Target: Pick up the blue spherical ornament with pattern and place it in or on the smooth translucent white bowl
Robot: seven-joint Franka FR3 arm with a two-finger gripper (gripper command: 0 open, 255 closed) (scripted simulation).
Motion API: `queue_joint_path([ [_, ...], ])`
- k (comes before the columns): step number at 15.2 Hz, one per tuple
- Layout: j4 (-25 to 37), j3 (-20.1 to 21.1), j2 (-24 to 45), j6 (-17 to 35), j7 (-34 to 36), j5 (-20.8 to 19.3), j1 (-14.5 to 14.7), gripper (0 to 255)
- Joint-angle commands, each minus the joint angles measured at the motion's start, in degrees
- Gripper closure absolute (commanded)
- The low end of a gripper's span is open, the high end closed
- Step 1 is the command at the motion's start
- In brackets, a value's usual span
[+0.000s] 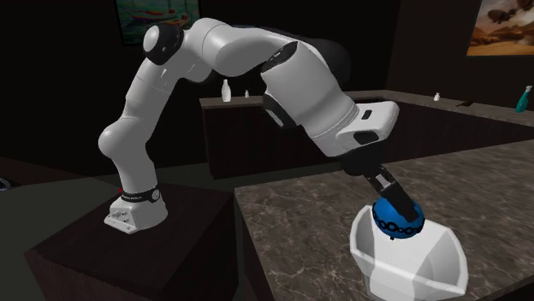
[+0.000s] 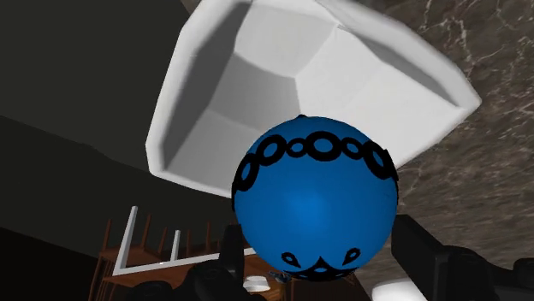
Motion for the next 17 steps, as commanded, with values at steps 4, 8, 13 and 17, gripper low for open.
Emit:
queue_joint_path([
  [4,-0.4,1.8,1.8,1.1,-2.9,3.0,-1.6,255],
  [8,-1.0,3.2,3.0,2.2,-5.1,5.3,-2.3,255],
  [13,-1.0,3.2,3.0,2.2,-5.1,5.3,-2.3,255],
  [17,-1.0,3.2,3.0,2.2,-5.1,5.2,-2.3,0],
])
